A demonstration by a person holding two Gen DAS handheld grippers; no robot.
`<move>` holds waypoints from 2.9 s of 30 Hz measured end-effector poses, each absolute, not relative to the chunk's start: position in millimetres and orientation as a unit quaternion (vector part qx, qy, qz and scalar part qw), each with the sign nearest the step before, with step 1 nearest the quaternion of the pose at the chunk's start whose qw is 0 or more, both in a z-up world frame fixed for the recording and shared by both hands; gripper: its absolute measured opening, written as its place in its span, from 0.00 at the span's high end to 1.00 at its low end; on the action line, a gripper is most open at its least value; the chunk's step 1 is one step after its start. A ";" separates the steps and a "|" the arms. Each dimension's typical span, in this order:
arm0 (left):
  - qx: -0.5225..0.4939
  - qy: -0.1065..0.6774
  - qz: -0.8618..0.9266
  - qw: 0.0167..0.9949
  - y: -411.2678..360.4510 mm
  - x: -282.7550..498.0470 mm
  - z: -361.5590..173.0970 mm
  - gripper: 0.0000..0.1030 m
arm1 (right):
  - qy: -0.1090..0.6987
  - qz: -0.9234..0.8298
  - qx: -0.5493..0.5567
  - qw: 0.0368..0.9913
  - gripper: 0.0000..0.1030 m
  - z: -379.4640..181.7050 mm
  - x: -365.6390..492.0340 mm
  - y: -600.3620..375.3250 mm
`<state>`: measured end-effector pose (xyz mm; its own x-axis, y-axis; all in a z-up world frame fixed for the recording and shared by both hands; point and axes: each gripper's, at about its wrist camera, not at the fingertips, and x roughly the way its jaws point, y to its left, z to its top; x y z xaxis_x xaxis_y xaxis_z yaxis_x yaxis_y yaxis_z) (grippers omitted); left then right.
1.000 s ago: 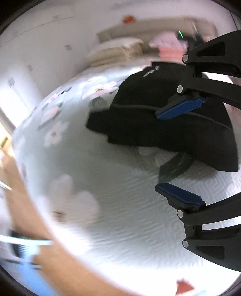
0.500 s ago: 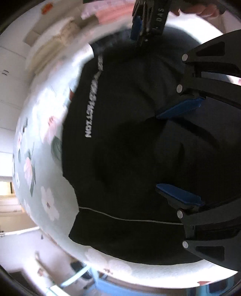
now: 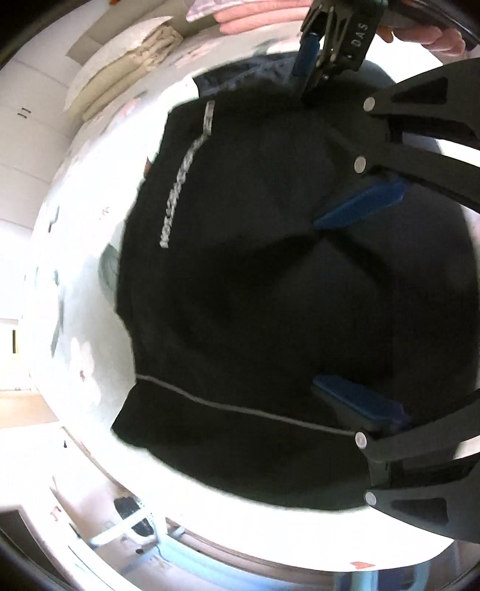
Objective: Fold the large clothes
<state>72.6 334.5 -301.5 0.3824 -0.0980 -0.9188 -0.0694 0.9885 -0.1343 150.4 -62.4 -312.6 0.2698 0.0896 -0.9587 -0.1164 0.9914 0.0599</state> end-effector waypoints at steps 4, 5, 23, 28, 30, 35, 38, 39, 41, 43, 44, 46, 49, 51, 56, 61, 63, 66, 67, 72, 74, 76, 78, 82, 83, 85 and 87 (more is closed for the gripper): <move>-0.047 0.531 -0.005 0.846 325.7 35.6 -246.9 0.20 | 0.586 0.083 -0.017 0.806 0.29 -269.2 116.3 -71.8; -0.040 0.527 -0.004 0.849 323.6 28.5 -234.6 0.20 | 0.585 0.091 -0.014 0.805 0.29 -258.0 107.9 -74.3; 0.039 0.459 0.022 0.887 263.1 -91.3 -23.7 0.19 | 0.554 0.078 -0.051 0.827 0.26 -93.4 -4.6 -91.2; 0.026 0.446 0.023 0.894 259.6 -109.3 11.8 0.19 | 0.552 0.075 -0.034 0.830 0.24 -55.5 -21.9 -95.9; 0.026 0.441 0.026 0.897 260.1 -114.7 21.9 0.19 | 0.549 0.070 -0.027 0.833 0.24 -42.4 -25.9 -98.6; 0.017 0.436 0.028 0.899 264.3 -122.3 40.6 0.19 | 0.536 0.058 -0.023 0.842 0.23 -13.8 -33.2 -100.7; 0.013 0.435 0.028 0.900 265.9 -124.1 48.6 0.19 | 0.523 0.050 -0.030 0.850 0.22 2.4 -36.1 -97.4; 0.013 0.434 0.028 0.900 266.4 -124.3 51.4 0.19 | 0.520 0.049 -0.031 0.852 0.22 5.2 -36.5 -96.7; 0.015 0.433 0.030 0.901 267.5 -123.8 57.1 0.19 | 0.513 0.047 -0.031 0.857 0.21 16.2 -38.0 -92.4; 0.017 0.432 0.032 0.901 268.3 -122.6 62.2 0.19 | 0.508 0.047 -0.030 0.860 0.20 24.7 -38.8 -88.5; 0.018 0.431 0.033 0.901 268.4 -121.9 66.3 0.19 | 0.506 0.046 -0.031 0.861 0.20 28.8 -38.9 -85.8; 0.018 0.433 0.034 0.901 268.5 -119.9 72.5 0.19 | 0.504 0.043 -0.033 0.862 0.20 35.5 -38.1 -82.5; 0.010 0.435 0.030 0.900 269.0 -117.5 78.7 0.19 | 0.506 0.039 -0.027 0.861 0.20 45.0 -35.3 -77.7; 0.009 0.435 0.031 0.900 272.1 -113.1 85.0 0.19 | 0.507 0.038 -0.019 0.861 0.20 50.3 -34.1 -76.6; 0.008 0.436 0.028 0.900 276.5 -104.6 93.6 0.19 | 0.505 0.027 -0.017 0.863 0.20 59.9 -28.9 -72.4; 0.006 0.438 0.026 0.898 277.4 -98.3 95.6 0.19 | 0.506 0.013 -0.014 0.862 0.20 62.4 -23.8 -70.3; 0.003 0.441 0.027 0.897 278.9 -94.1 93.6 0.19 | 0.508 0.008 -0.014 0.861 0.20 61.3 -22.1 -69.8; 0.001 0.452 0.028 0.891 283.4 -87.1 86.3 0.19 | 0.513 0.004 -0.012 0.858 0.20 57.4 -20.1 -69.1; 0.002 0.455 0.028 0.890 283.9 -86.4 84.1 0.19 | 0.516 0.004 -0.010 0.856 0.20 54.9 -19.4 -68.1; 0.002 0.463 0.027 0.886 290.1 -78.8 77.6 0.19 | 0.527 0.001 -0.004 0.850 0.20 47.6 -17.3 -64.3; -0.002 0.465 0.026 0.885 291.4 -78.4 75.6 0.19 | 0.528 -0.001 -0.005 0.849 0.20 46.1 -17.2 -62.8; 0.000 0.467 0.025 0.884 291.9 -77.7 73.6 0.19 | 0.529 -0.001 -0.005 0.849 0.20 45.4 -16.2 -62.8; 0.004 0.468 0.027 0.883 291.9 -76.2 72.7 0.19 | 0.529 -0.001 -0.006 0.848 0.20 44.4 -15.9 -61.9; 0.009 0.467 0.024 0.884 290.3 -74.5 73.0 0.19 | 0.531 -0.003 -0.006 0.847 0.20 41.7 -15.4 -59.8; 0.008 0.467 0.021 0.884 290.5 -74.4 72.7 0.19 | 0.532 -0.005 -0.005 0.847 0.20 40.1 -14.7 -59.2; 0.007 0.468 0.020 0.883 292.6 -72.5 71.7 0.19 | 0.535 -0.004 -0.005 0.845 0.20 37.7 -13.2 -58.2; 0.009 0.470 0.022 0.883 292.6 -72.2 70.6 0.19 | 0.536 -0.004 -0.006 0.844 0.20 36.2 -11.9 -57.7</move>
<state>-72.2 292.6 70.6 0.5581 0.0474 -0.8284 -0.0296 0.9989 0.0372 -11.9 -57.7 36.2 0.4251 -0.0130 -0.9050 0.0007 0.9999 -0.0141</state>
